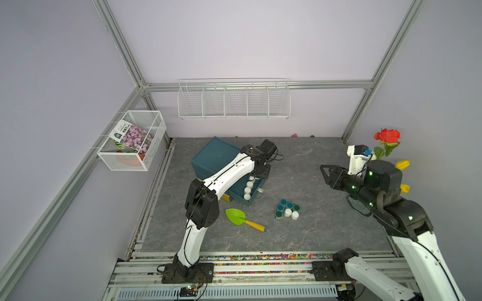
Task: Put the paint cans in the drawer according to color
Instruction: Place the paint can in the drawer.
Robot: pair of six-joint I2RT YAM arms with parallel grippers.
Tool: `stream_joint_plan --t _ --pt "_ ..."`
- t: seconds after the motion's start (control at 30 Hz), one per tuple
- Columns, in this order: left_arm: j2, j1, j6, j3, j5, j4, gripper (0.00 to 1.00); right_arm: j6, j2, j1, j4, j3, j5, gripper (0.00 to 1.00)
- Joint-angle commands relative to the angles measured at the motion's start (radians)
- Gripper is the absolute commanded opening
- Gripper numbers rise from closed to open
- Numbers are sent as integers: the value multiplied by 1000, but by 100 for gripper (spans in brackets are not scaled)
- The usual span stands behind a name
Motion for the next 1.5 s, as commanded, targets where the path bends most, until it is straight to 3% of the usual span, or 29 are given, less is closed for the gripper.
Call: stream_joint_plan --t 0.0,0.57,1.03,1.47 --pt "-36 3 2 5 -19 1 18 7 2 -3 21 -16 -5 46" --pt "-18 0 -2 9 44 35 16 6 20 -3 30 -19 -15 46" --pt "-52 38 8 -121 -8 36 16 8 20 -4 31 -23 -15 46" --pt "-143 31 -51 -191 16 -3 15 26 13 -3 51 -44 -23 46"
